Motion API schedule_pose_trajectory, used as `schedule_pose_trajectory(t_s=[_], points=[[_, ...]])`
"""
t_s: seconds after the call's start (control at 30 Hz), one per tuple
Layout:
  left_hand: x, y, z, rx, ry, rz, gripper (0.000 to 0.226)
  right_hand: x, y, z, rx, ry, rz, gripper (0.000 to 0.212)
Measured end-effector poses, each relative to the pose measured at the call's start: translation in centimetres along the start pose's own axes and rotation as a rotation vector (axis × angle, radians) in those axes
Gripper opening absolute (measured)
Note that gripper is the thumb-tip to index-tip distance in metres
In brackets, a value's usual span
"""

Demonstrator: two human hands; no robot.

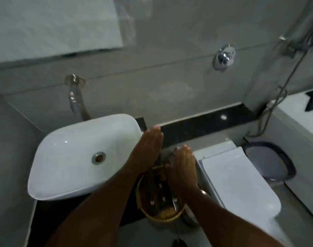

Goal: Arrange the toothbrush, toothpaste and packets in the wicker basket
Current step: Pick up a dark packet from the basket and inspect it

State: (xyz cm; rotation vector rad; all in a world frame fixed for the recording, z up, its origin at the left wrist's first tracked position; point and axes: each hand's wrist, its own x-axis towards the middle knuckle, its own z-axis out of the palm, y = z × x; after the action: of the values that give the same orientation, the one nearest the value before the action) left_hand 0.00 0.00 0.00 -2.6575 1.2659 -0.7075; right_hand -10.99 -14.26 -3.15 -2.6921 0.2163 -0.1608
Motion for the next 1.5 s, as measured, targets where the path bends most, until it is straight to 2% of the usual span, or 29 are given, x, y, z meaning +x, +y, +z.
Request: schedule_pose_trajectory(t_s=[0.07, 0.17, 0.33, 0.4, 0.5, 0.73, 0.83, 0.9, 0.97, 1.03, 1.1, 1.2, 1.3, 1.4, 1.5], points=[[-0.2, 2.0, 2.4, -0.046, -0.152, 0.15, 0.056, -2.8, 1.9, 2.1, -0.004, -0.108, 0.086, 0.072], [-0.6, 3.8, 5.1, -0.072, -0.25, 0.342, 0.052, -6.7, 3.4, 4.8, -0.065, -0.177, 0.14, 0.072], [1.2, 4.2, 7.1, -0.059, -0.48, 0.405, 0.066, -7.5, 3.3, 6.0, -0.09, -0.22, 0.16, 0.078], [1.8, 4.3, 7.5, -0.023, -0.551, 0.4, 0.062, -7.4, 3.3, 6.0, -0.048, -0.234, 0.199, 0.086], [2.3, 4.2, 8.2, -0.018, -0.589, 0.396, 0.043, -6.8, 3.4, 5.9, 0.038, -0.215, 0.257, 0.095], [4.6, 0.3, 5.2, -0.047, -0.592, 0.511, 0.046, -6.4, 3.9, 4.2, 0.105, -0.237, 0.273, 0.08], [7.3, -2.9, 0.2, -0.139, -0.48, 0.481, 0.037, -4.8, 2.6, 2.1, 0.212, -0.167, 0.256, 0.044], [9.2, -5.3, -4.0, -0.199, -0.392, 0.42, 0.033, -2.6, 0.8, -0.2, 0.289, -0.125, 0.262, 0.031], [11.1, -8.2, -8.6, -0.26, -0.33, 0.283, 0.039, 0.5, -1.9, -2.8, 0.369, -0.056, 0.239, 0.027], [13.1, -11.2, -13.5, -0.282, -0.351, 0.06, 0.052, 3.8, -5.1, -5.5, 0.446, 0.043, 0.199, 0.028], [14.7, -14.3, -18.3, -0.287, -0.329, -0.097, 0.051, 6.7, -8.3, -8.3, 0.481, 0.102, 0.153, 0.031], [15.6, -18.4, -24.9, -0.285, -0.28, -0.209, 0.044, 9.5, -12.3, -11.4, 0.487, 0.179, 0.048, 0.028], [14.8, -21.5, -29.5, -0.243, -0.323, -0.242, 0.041, 11.1, -15.2, -13.1, 0.489, 0.225, -0.032, 0.029], [13.6, -23.5, -32.1, -0.22, -0.35, -0.273, 0.037, 11.8, -17.2, -14.1, 0.481, 0.218, -0.094, 0.029], [12.1, -24.7, -33.3, -0.327, -0.297, -0.356, 0.037, 12.0, -18.2, -14.7, 0.47, 0.209, -0.144, 0.029]])
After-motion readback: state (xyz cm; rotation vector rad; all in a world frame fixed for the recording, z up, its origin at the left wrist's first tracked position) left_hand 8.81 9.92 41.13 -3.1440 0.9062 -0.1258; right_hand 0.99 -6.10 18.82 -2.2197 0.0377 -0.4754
